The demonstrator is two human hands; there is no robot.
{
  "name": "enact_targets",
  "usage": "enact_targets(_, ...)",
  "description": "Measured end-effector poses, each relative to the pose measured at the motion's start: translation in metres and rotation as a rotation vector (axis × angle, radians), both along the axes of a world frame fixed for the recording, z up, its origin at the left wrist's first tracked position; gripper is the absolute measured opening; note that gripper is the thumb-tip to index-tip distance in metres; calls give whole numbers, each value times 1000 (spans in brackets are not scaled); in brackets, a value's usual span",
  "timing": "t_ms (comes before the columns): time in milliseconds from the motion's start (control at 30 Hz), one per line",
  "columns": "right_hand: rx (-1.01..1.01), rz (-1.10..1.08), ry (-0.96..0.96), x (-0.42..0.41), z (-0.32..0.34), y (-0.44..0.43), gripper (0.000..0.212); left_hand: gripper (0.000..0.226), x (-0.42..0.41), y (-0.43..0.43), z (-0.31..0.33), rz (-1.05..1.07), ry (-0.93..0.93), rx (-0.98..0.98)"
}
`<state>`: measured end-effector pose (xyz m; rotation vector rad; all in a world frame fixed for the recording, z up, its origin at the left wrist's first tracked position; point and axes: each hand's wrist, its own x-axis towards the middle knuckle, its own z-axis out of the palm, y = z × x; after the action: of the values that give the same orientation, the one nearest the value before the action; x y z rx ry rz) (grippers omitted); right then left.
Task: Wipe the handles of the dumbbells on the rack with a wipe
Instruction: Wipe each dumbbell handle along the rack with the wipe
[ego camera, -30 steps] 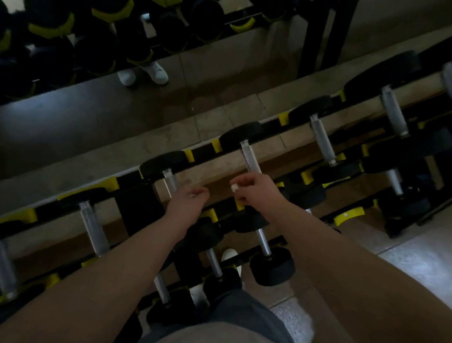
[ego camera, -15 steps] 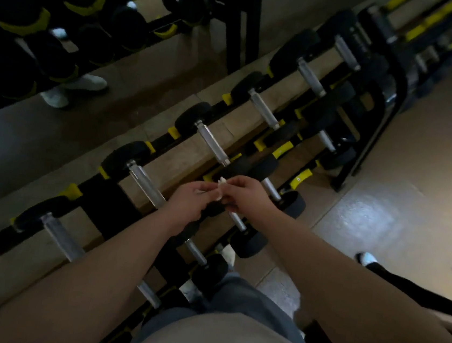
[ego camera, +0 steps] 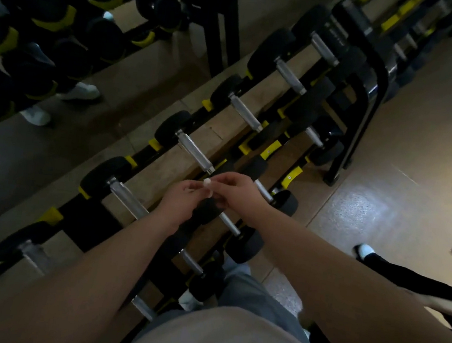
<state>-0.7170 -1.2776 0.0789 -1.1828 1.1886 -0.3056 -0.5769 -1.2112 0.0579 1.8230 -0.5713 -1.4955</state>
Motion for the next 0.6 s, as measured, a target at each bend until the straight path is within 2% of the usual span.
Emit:
enact_targets(133,56,88,-17,9,-8,-30,17,19,4,-22,-3,128,-58,27)
enact_targets(267,-28,206,72,25,-21,-70,13,16,17,-50,-13,179,-101,115)
enact_targets(400,-155,205,164,40,-38,-119,18,13,29,-75,-23,347,-114,199)
enact_targets(600,-333,345,249,72,-54,-157,22,28,30,-98,-32,422,-40,247)
